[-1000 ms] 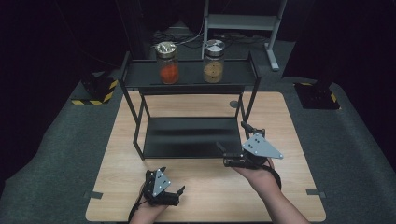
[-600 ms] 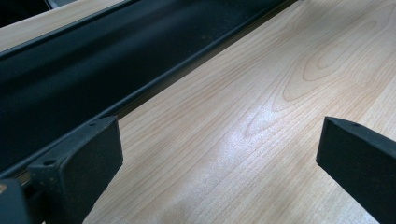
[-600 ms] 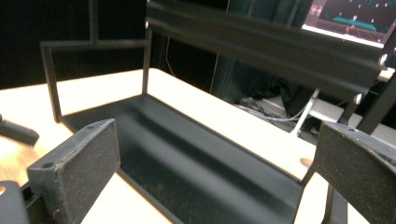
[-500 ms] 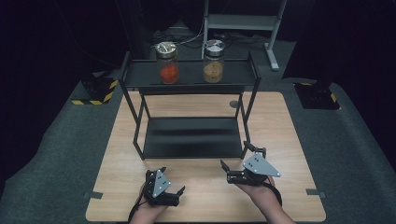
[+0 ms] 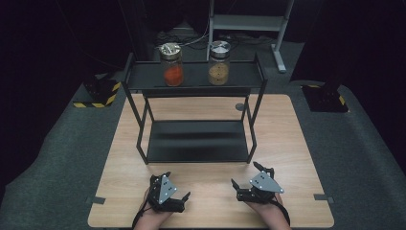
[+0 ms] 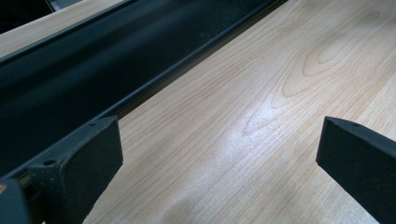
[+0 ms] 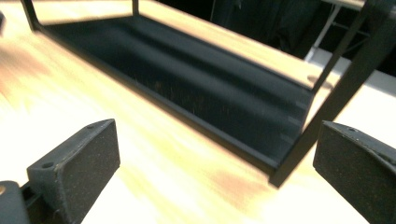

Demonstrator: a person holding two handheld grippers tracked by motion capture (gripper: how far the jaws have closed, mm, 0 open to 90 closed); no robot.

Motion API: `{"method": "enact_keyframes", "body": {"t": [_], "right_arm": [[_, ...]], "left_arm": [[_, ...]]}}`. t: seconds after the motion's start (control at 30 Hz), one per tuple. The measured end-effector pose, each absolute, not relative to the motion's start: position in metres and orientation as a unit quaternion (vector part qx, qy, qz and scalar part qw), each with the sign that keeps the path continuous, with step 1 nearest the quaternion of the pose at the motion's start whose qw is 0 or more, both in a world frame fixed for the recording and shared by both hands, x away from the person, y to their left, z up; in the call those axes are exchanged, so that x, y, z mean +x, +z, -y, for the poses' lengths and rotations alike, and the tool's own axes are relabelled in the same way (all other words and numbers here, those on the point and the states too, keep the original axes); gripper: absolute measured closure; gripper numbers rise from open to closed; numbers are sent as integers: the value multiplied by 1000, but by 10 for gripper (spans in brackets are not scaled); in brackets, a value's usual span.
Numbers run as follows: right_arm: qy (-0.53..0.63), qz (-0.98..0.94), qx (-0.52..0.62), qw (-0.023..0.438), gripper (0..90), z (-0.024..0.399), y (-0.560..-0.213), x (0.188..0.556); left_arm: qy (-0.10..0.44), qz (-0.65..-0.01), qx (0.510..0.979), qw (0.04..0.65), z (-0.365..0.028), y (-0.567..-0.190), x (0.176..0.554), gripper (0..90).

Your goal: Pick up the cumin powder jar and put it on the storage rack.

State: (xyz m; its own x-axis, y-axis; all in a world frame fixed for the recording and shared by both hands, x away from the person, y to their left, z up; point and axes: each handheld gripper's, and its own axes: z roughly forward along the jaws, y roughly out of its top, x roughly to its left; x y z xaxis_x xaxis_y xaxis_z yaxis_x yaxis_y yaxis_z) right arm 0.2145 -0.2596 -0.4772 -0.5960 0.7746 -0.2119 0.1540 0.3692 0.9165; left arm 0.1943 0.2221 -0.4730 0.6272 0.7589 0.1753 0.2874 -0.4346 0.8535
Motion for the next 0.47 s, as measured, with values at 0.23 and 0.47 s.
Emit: {"method": "enact_keyframes", "body": {"t": [0.23, 0.47], "right_arm": [[440, -773, 310, 335, 0, 258, -483, 215], [427, -780, 299, 346, 0, 253, -483, 211]], "left_arm": [[280, -330, 797, 422, -223, -473, 194, 8], [282, -329, 797, 421, -223, -474, 194, 8]]}}
